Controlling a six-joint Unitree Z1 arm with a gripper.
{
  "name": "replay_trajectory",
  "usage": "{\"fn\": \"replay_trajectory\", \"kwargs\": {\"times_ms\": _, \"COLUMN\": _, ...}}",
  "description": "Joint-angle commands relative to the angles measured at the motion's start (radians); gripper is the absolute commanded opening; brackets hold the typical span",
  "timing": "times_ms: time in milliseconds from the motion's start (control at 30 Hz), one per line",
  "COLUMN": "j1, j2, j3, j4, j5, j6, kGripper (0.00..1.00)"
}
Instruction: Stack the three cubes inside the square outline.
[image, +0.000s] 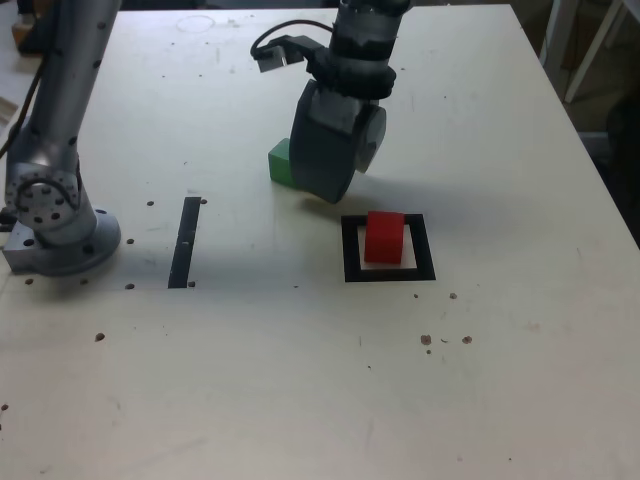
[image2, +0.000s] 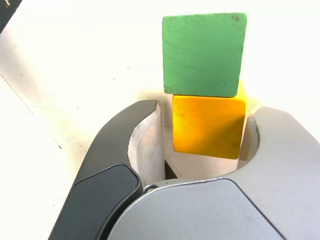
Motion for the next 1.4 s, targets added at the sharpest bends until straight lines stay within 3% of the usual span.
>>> {"fn": "replay_trajectory", "kwargs": {"times_ms": 0, "j1": 0.002, "j2": 0.005, "j3": 0.003, "j4": -0.001, "j5": 0.002, "j6": -0.001, "kGripper": 0.37}}
{"fn": "replay_trajectory", "kwargs": {"times_ms": 500, "j1": 0.000, "j2": 0.003, "j3": -0.002, "j4": 0.005, "j5": 0.013, "j6": 0.005, "kGripper": 0.35}}
{"fn": "replay_trajectory", "kwargs": {"times_ms": 733, "j1": -0.034, "j2": 0.012, "j3": -0.068, "j4": 0.042, "j5": 0.057, "j6": 0.043, "kGripper": 0.35}}
{"fn": "replay_trajectory", "kwargs": {"times_ms": 1033, "j1": -0.090, "j2": 0.046, "j3": -0.275, "j4": 0.188, "j5": 0.119, "j6": 0.256, "kGripper": 0.35}}
{"fn": "replay_trajectory", "kwargs": {"times_ms": 1367, "j1": -0.159, "j2": 0.049, "j3": -0.473, "j4": 0.369, "j5": 0.103, "j6": 0.517, "kGripper": 0.35}}
